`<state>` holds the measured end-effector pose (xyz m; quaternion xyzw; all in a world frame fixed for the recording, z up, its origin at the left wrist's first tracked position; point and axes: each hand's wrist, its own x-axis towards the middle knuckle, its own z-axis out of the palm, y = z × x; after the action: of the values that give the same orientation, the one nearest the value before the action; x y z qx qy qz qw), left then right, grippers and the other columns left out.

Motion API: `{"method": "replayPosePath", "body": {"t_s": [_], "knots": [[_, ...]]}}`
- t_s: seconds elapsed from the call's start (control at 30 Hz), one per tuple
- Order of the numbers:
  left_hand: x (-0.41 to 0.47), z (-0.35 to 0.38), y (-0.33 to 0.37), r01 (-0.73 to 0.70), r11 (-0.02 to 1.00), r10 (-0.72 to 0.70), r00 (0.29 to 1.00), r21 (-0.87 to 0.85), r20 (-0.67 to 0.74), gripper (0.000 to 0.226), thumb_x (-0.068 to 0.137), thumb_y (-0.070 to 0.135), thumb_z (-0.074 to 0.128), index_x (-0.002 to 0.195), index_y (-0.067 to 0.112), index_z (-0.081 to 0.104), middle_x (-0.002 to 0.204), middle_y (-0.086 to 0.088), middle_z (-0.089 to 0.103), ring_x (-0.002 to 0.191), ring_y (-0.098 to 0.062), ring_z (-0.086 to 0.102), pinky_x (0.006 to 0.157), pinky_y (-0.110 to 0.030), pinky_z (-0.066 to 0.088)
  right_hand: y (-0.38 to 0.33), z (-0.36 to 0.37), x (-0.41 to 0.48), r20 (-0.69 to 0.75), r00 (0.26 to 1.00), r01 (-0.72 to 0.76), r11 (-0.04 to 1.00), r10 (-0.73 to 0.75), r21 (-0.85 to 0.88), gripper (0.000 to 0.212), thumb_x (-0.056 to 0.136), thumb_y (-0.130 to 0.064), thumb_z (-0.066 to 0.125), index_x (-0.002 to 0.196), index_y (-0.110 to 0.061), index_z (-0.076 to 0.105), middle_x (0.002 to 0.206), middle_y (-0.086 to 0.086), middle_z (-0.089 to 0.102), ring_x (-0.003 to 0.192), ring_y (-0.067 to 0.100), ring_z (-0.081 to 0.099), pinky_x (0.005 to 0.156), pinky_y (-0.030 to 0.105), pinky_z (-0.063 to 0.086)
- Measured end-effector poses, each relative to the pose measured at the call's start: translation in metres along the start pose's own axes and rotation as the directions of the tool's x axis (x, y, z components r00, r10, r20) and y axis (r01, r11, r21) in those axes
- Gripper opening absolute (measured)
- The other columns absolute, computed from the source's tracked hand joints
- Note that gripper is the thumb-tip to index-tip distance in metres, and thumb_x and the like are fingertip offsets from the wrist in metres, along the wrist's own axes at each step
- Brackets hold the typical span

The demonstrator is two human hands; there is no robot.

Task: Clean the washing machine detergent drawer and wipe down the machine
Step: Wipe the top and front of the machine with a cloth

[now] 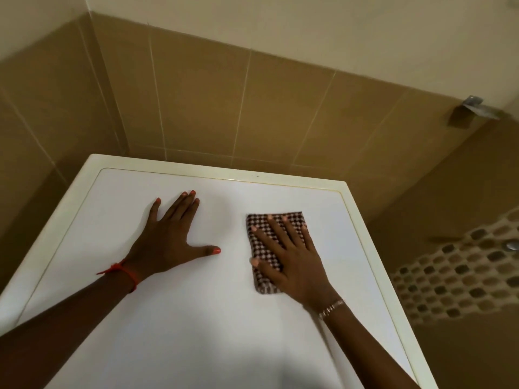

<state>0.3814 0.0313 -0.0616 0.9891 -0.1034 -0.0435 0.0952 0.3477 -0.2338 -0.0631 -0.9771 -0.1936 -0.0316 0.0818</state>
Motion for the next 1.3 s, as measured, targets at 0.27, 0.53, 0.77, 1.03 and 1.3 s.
{"method": "replayPosePath", "body": {"t_s": [0.27,0.53,0.77,1.03,1.3], "knots": [[0.0,0.001,0.0,-0.008,1.0,0.008,1.0,0.002,-0.005,0.143,0.033,0.096,-0.017,0.149,0.013,-0.001,0.157,0.0,-0.01,0.145,-0.013,-0.01,0.116,-0.048,-0.009,0.024,-0.012,0.004,-0.018,0.961,-0.277,0.961,0.277,-0.021,0.086,0.067,-0.084,-0.008,0.142,-0.048,0.013,0.156,-0.012,0.011,0.145,0.015,0.005,0.118,0.044,0.001],[-0.001,0.002,0.001,-0.007,1.0,0.007,1.0,0.013,-0.026,0.128,0.046,0.088,0.005,0.149,0.013,0.003,0.158,-0.001,-0.004,0.146,-0.013,-0.005,0.116,-0.048,-0.006,-0.051,0.005,-0.031,-0.033,0.999,0.018,1.0,-0.018,-0.016,0.062,0.087,-0.07,0.02,0.142,-0.042,0.028,0.152,-0.003,0.028,0.143,0.022,0.019,0.116,0.048,0.01],[-0.004,0.002,-0.001,-0.01,1.0,0.01,0.999,-0.01,-0.033,0.124,0.053,0.09,0.019,0.149,0.011,0.008,0.158,-0.001,-0.001,0.145,-0.011,-0.004,0.116,-0.048,-0.005,0.002,-0.01,-0.079,-0.025,0.998,-0.065,0.997,0.064,-0.045,0.065,0.084,-0.074,0.019,0.141,-0.044,0.025,0.152,-0.01,0.023,0.143,0.015,0.015,0.116,0.038,0.011],[-0.003,-0.001,0.003,-0.009,1.0,0.009,0.999,-0.008,-0.044,0.114,0.061,0.081,0.028,0.149,0.011,0.009,0.158,-0.002,0.002,0.146,-0.013,-0.001,0.116,-0.049,-0.004,-0.013,-0.008,-0.049,-0.013,0.982,-0.187,0.981,0.186,-0.043,0.07,0.081,-0.07,0.02,0.143,-0.039,0.027,0.154,-0.003,0.023,0.144,0.023,0.016,0.115,0.051,0.012],[-0.007,-0.004,0.005,-0.005,1.0,0.004,0.998,-0.018,-0.07,0.112,0.062,0.078,0.031,0.149,0.01,0.012,0.158,-0.003,0.007,0.146,-0.014,0.002,0.117,-0.048,-0.002,0.011,-0.024,-0.137,0.006,0.987,-0.163,0.986,0.164,-0.011,0.064,0.081,-0.078,0.013,0.14,-0.053,0.016,0.155,-0.016,0.011,0.144,0.008,0.001,0.118,0.038,0.005]]}}
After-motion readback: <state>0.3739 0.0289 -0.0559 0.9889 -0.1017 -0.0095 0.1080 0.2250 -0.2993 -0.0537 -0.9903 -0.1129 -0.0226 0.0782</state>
